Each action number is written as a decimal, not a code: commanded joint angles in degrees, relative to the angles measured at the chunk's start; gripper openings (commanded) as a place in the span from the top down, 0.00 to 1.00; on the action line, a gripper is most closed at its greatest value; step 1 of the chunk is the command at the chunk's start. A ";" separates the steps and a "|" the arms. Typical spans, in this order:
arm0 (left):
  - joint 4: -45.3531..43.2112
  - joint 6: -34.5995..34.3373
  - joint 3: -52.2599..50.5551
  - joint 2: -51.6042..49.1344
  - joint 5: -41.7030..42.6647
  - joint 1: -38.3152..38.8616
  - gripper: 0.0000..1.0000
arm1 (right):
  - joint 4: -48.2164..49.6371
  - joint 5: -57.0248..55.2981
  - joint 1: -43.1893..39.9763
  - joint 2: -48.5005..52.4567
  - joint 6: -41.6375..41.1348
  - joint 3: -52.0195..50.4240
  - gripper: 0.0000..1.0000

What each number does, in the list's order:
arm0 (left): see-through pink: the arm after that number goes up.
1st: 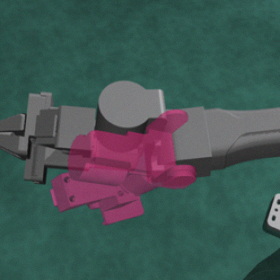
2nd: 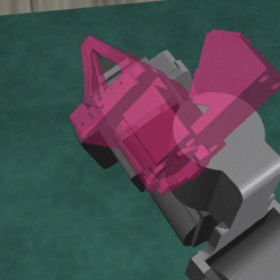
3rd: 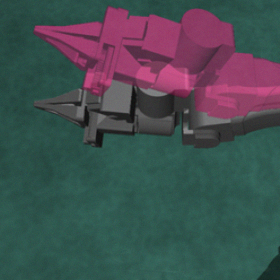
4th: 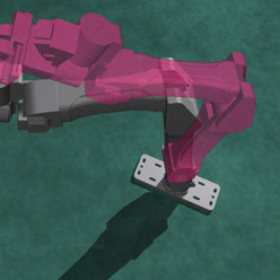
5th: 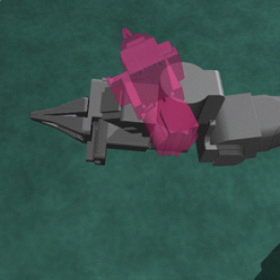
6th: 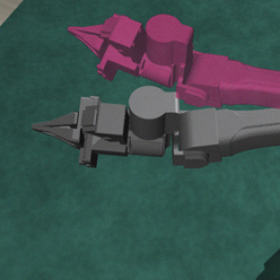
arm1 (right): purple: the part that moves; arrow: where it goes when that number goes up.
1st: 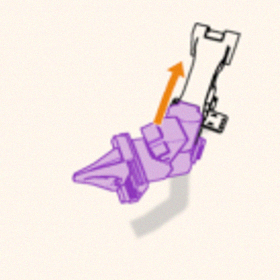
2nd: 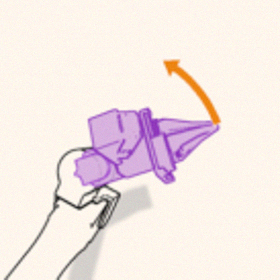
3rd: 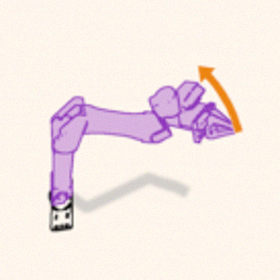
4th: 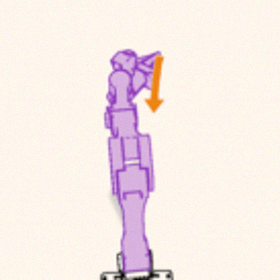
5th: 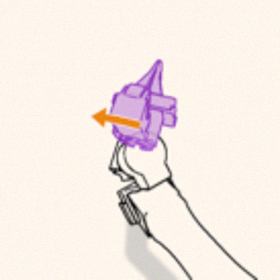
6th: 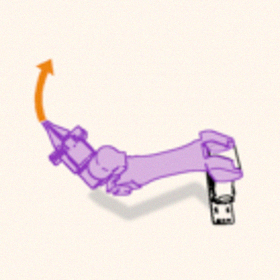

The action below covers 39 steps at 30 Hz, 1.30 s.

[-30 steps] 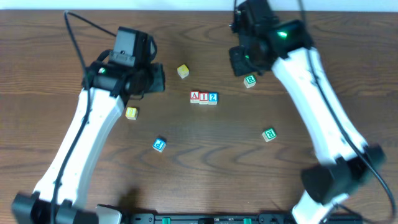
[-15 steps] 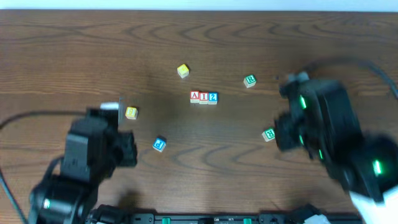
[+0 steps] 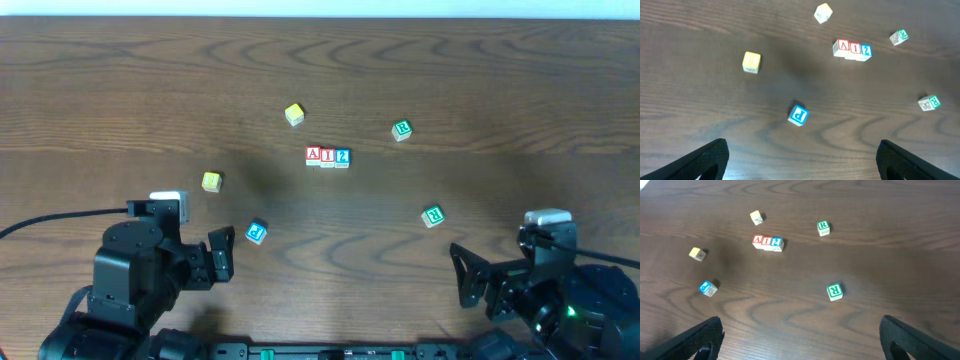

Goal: Spell out Ai2

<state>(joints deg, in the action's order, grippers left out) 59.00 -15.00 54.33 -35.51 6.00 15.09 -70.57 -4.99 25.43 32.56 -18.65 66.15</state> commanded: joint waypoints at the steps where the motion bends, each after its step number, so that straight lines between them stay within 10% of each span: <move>1: 0.83 -0.02 -0.22 0.00 -0.22 -0.07 0.05 | -0.04 -0.39 0.48 -0.02 -1.05 -0.59 0.01; 16: 0.74 1.79 -1.29 5.99 -3.34 -2.54 0.05 | -0.15 -0.42 0.48 -0.02 -1.05 -0.59 0.01; 24: -10.38 12.33 -16.15 22.71 -3.41 -10.03 0.04 | -0.15 -0.39 0.48 -0.02 -1.05 -0.59 0.01; 39: -21.53 12.22 -40.50 34.51 -0.46 -12.13 0.05 | -0.15 -0.42 0.48 -0.02 -1.03 -0.59 0.01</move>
<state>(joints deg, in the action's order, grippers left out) 38.48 -3.97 15.42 -2.52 4.75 3.36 -70.70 -4.97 25.43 32.56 -18.92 65.76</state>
